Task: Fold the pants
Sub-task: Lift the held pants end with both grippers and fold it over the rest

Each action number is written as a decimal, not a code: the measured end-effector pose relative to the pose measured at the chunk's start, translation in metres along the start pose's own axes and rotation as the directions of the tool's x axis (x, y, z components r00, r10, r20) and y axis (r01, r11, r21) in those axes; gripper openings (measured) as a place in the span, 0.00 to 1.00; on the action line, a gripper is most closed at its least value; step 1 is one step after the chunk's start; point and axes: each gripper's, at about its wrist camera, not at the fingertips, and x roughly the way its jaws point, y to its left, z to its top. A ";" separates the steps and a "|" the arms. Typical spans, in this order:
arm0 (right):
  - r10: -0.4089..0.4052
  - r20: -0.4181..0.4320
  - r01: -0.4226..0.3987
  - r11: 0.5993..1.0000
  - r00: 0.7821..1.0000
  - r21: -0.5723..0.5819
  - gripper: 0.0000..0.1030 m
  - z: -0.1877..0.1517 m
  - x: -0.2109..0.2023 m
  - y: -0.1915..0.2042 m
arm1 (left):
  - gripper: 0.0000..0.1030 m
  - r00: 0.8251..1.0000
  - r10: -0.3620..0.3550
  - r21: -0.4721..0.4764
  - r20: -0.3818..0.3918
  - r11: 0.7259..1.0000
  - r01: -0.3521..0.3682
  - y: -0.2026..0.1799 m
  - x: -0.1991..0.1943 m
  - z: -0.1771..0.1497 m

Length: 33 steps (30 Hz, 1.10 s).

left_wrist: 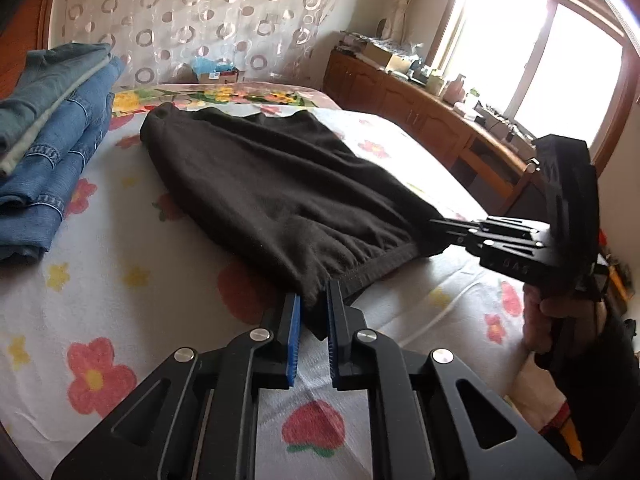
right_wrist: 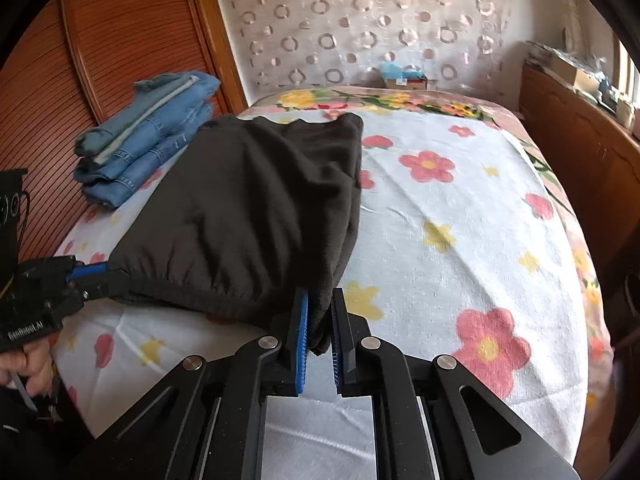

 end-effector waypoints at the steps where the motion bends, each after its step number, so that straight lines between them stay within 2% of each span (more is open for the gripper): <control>1: 0.006 0.002 -0.006 1.000 1.000 -0.006 0.09 0.000 -0.002 0.002 | 0.12 1.000 0.003 0.004 0.006 1.000 -0.003 0.000 -0.002 0.000; 15: 0.053 0.039 -0.051 0.997 0.998 -0.057 0.08 -0.019 -0.046 0.022 | 0.10 0.996 -0.013 0.040 0.084 0.999 0.009 -0.007 -0.051 0.000; 20: 0.067 0.080 -0.062 0.996 0.995 -0.068 0.08 -0.021 -0.068 0.026 | 0.10 0.992 -0.018 0.054 0.126 0.998 0.011 -0.010 -0.071 0.004; 24: 0.060 0.101 -0.054 0.997 0.993 -0.061 0.08 -0.023 -0.078 0.029 | 0.10 0.992 -0.014 0.062 0.122 0.998 0.007 -0.012 -0.078 -0.001; 33: 0.101 0.105 -0.095 0.994 0.989 -0.057 0.08 -0.035 -0.090 0.037 | 0.10 0.992 -0.009 0.084 0.129 0.996 -0.002 -0.016 -0.095 -0.002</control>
